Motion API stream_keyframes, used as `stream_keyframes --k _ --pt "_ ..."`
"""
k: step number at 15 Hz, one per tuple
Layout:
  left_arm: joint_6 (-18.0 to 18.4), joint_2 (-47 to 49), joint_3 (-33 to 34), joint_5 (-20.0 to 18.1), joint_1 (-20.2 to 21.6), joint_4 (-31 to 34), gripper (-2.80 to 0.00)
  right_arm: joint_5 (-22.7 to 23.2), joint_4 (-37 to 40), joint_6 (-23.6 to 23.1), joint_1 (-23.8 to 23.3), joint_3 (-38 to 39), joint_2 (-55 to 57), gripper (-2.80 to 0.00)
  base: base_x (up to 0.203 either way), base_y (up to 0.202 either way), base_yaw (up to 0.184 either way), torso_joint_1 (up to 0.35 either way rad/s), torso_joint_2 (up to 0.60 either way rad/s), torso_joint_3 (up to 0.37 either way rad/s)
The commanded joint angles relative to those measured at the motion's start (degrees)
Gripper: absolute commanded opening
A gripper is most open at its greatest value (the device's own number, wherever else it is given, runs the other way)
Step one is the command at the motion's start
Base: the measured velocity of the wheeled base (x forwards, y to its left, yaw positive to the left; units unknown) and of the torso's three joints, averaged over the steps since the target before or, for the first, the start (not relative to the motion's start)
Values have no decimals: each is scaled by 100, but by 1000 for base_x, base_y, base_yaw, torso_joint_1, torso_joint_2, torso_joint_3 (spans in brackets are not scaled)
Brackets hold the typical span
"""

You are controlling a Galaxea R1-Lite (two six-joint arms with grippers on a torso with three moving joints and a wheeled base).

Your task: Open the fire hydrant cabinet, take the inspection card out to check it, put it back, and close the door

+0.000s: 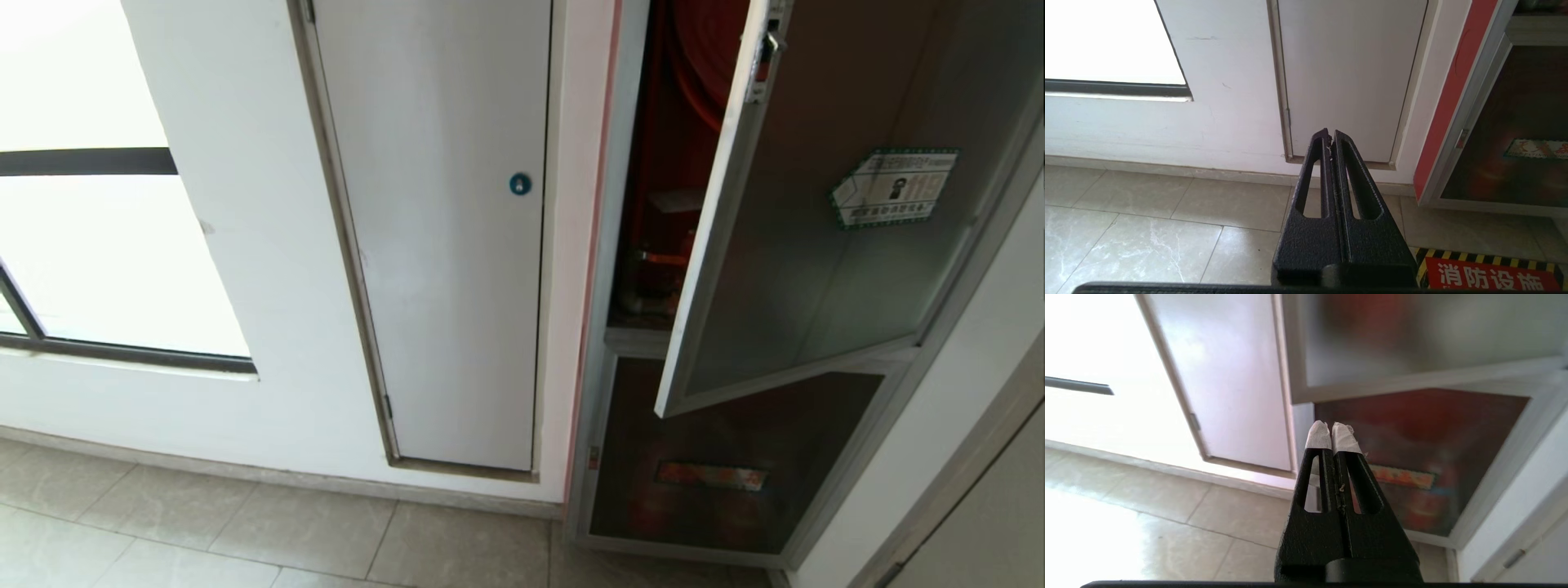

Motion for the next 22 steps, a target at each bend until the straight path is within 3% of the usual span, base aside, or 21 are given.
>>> stream_keyframes --k 1,8,12,15,17,22 --pt "2 7 1 -2 -1 1 -280 149 -22 16 124 -705 1087 -280 0 0 0 0 0 0" --pt "2 7 1 -2 -1 3 -280 1084 -66 32 248 -2782 3433 -280 0 0 0 0 0 0" --pt "2 7 1 -2 -1 -4 -280 1202 -71 57 1019 -3915 4678 -280 0 0 0 0 0 0" --pt "2 7 1 -2 -1 -6 -280 817 -421 99 1601 -4370 5541 -280 0 0 0 0 0 0" --pt "2 7 1 -2 -1 -2 -280 302 -1281 207 1930 -4447 6128 -280 0 0 0 0 0 0" --pt "2 7 1 -2 -1 3 -280 -687 -2779 699 2108 -4474 7071 -280 0 0 0 0 0 0"
